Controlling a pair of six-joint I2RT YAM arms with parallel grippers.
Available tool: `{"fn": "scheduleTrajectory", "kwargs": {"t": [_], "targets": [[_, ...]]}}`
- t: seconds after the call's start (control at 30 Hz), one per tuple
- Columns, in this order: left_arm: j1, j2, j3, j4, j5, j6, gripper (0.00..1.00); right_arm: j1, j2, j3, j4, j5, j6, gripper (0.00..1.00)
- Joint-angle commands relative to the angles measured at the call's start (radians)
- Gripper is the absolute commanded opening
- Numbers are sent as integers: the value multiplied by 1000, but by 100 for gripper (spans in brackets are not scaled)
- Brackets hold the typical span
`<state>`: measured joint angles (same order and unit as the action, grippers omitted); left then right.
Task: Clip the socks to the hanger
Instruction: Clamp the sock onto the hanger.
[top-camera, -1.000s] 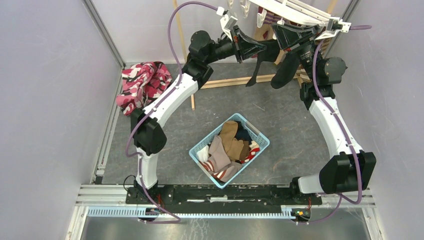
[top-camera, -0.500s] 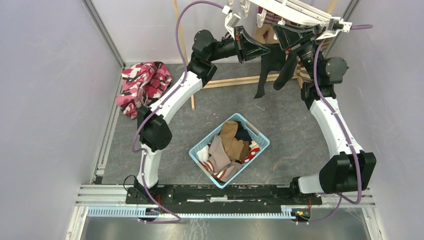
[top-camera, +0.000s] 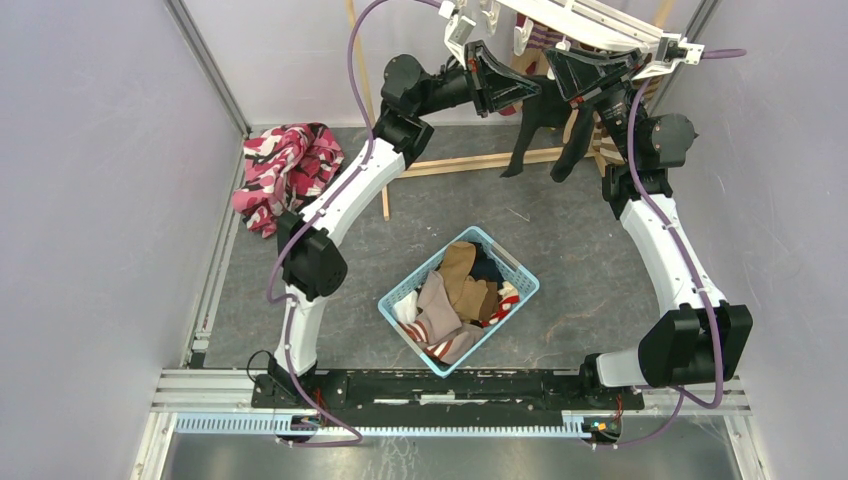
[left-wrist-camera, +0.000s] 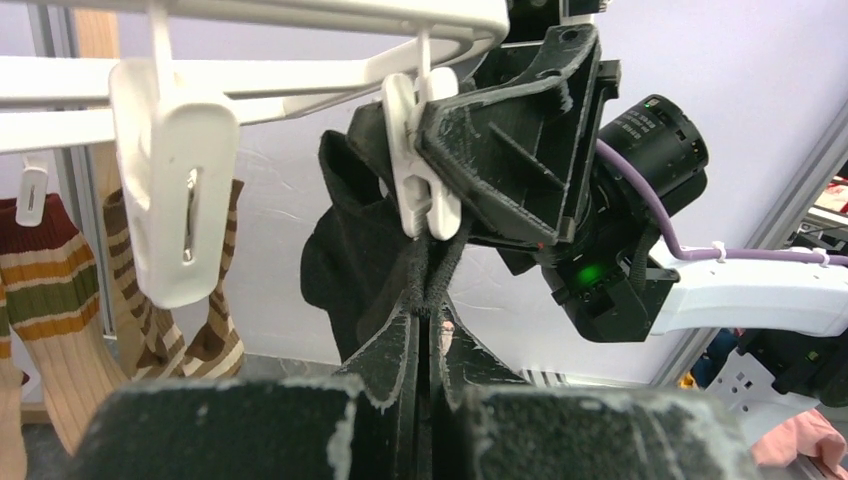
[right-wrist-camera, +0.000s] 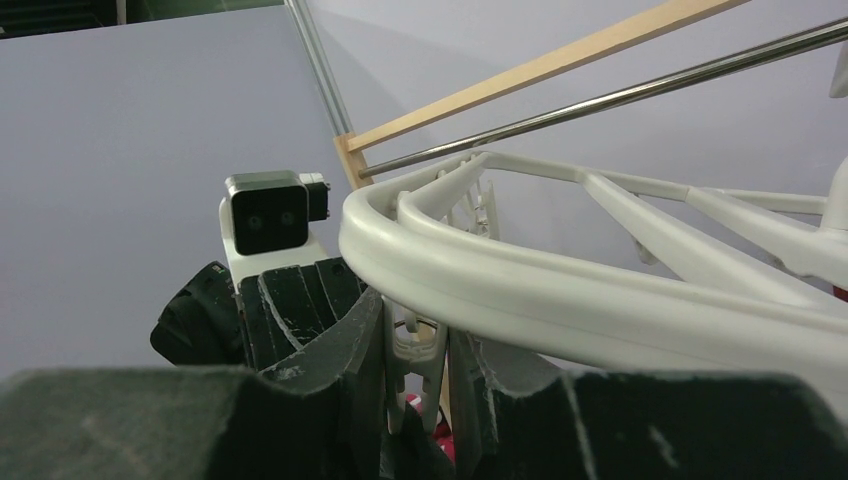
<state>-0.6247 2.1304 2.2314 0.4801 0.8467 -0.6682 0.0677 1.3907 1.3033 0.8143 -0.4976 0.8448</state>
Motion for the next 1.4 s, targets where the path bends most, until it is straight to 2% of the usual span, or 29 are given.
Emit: {"fn": "scheduleTrajectory", "kwargs": {"t": [0.0, 0.13, 0.3, 0.93, 1.1, 1.37], "targets": [[5, 17, 51, 14, -19, -47, 2, -4, -9, 31, 41, -30, 25, 12], [5, 23, 50, 2, -18, -49, 2, -5, -7, 30, 46, -32, 28, 12], [5, 31, 55, 68, -2, -87, 2, -4, -7, 27, 45, -35, 25, 11], [6, 55, 102, 20, -47, -142, 2, -6, -3, 24, 46, -46, 22, 12], [6, 61, 109, 100, -42, -207, 2, -5, -2, 27, 25, -50, 3, 11], [6, 59, 116, 128, -46, -240, 2, -5, -5, 31, 13, -52, -18, 11]]}}
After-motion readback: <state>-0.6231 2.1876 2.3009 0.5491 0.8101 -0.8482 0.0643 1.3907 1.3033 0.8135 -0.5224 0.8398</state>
